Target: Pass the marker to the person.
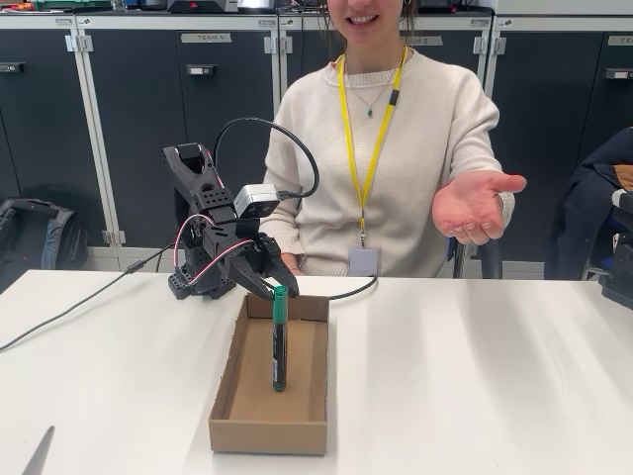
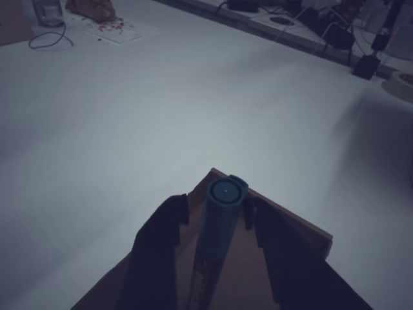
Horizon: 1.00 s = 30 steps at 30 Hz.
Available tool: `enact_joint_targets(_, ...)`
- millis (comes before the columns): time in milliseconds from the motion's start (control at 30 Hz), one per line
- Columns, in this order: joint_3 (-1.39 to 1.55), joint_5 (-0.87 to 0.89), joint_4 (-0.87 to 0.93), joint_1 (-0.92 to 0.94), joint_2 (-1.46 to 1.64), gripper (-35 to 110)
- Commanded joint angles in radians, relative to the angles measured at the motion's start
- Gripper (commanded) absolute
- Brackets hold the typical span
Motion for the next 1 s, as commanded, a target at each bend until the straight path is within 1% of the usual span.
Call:
enact_joint_targets(0,-0.012,-0.020,-0.002,0.009,0.002,13)
enact_joint_targets(67,-0.026,-0.037,0.032,0.011,0.000,-1)
enact_joint_targets(100,-0.031,-0.029,0.040,0.011,-0.002,-5)
enact_joint_targets(200,-0.052,-0.037,0.092,0.017,-0.002,-5)
enact_joint_targets(500,-0.087,-0.014,0.109,0.014,-0.006,-5)
enact_joint_targets(533,-0.106,-0.003,0.126,0.012,-0.006,-5)
enact_joint_targets(633,-0.209,0.031,0.258,0.000,0.000,-5)
enact_joint_targets(733,-0.273,0.049,0.308,-0.012,0.015,-5)
enact_joint_targets(833,-0.353,0.074,0.400,-0.026,0.031,-5)
enact_joint_targets(967,-0.387,0.089,0.426,-0.043,0.061,-5)
